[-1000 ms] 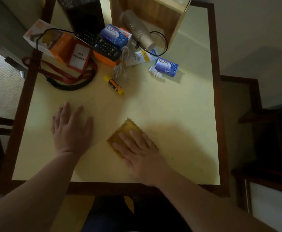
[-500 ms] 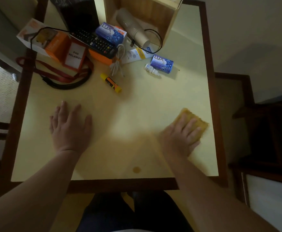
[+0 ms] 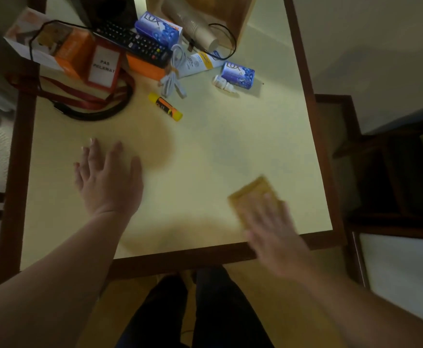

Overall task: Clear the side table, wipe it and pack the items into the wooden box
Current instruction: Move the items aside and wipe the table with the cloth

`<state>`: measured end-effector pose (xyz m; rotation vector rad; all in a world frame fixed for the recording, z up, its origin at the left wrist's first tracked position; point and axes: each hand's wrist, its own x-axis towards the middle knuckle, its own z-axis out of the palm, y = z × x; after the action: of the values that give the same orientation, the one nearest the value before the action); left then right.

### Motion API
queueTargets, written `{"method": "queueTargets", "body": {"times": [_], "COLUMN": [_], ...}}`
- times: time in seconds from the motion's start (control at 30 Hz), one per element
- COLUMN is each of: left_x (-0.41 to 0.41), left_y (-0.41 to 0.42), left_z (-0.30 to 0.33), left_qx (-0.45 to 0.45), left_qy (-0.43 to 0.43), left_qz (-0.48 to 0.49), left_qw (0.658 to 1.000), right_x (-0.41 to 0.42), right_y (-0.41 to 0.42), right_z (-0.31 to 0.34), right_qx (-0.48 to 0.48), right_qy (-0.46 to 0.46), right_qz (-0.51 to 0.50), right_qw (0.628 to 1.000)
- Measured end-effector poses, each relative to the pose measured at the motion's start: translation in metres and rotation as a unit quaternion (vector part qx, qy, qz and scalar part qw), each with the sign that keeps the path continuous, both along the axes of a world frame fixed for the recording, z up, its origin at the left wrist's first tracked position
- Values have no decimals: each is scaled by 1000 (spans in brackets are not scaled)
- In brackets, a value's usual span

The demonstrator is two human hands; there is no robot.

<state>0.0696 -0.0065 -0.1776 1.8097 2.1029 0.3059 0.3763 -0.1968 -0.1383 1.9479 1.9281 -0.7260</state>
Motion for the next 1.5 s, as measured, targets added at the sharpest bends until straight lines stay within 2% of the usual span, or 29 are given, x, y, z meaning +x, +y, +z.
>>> {"method": "queueTargets", "body": {"times": [0.07,0.17,0.27,0.33,0.4,0.53,0.63,0.73,0.8,0.87,1.0,1.13,1.2,1.27,1.3,1.37,1.43,1.5], "left_x": [1,1,1,1,0,0,-1,0,0,1,2,3,2,2,2,2,3,3], "left_y": [0,0,-1,-1,-1,-1,-1,-2,-3,-3,-3,-2,-1,0,-1,-2,-1,0], "left_z": [0,0,-1,-1,-1,-1,-2,-2,-2,-1,0,1,1,2,3,5,5,3], "left_qx": [0,3,10,10,1,3,10,13,15,9,-4,-6,-11,-18,-19,-13,-7,-5], "left_qy": [2,-2,-2,1,5,6,2,3,5,10,22,28,33,36,35,26,20,20], "left_qz": [-3,-4,-1,-7,-12,-16,-14,-20,-21,-18,-22,-19,-20,-23,-23,-16,-9,-8], "left_qw": [1000,1000,1000,1000,1000,1000,1000,1000,1000,1000,1000,999,999,999,999,999,1000,1000], "right_x": [50,79,45,1,-50,-134,-120,-61,-19,19,69,60,38,10,-5,-27,-30,-7], "right_y": [0,17,48,66,73,39,1,-7,7,30,98,175,191,186,177,148,120,127], "right_z": [-6,-17,-23,-21,-20,-15,-14,-9,-5,-7,-20,-29,-35,-38,-36,-33,-24,-21], "right_qx": [27,74,81,83,88,84,74,38,17,16,100,133,148,171,171,156,107,88], "right_qy": [-39,-77,-105,-91,-50,29,75,58,22,-1,-21,-41,-39,-44,-33,10,56,86], "right_qz": [-144,-348,-446,-429,-361,-94,86,172,156,96,-67,-253,-290,-234,-171,22,198,270], "right_qw": [989,931,885,895,927,992,991,983,987,995,992,957,945,956,970,988,973,955]}}
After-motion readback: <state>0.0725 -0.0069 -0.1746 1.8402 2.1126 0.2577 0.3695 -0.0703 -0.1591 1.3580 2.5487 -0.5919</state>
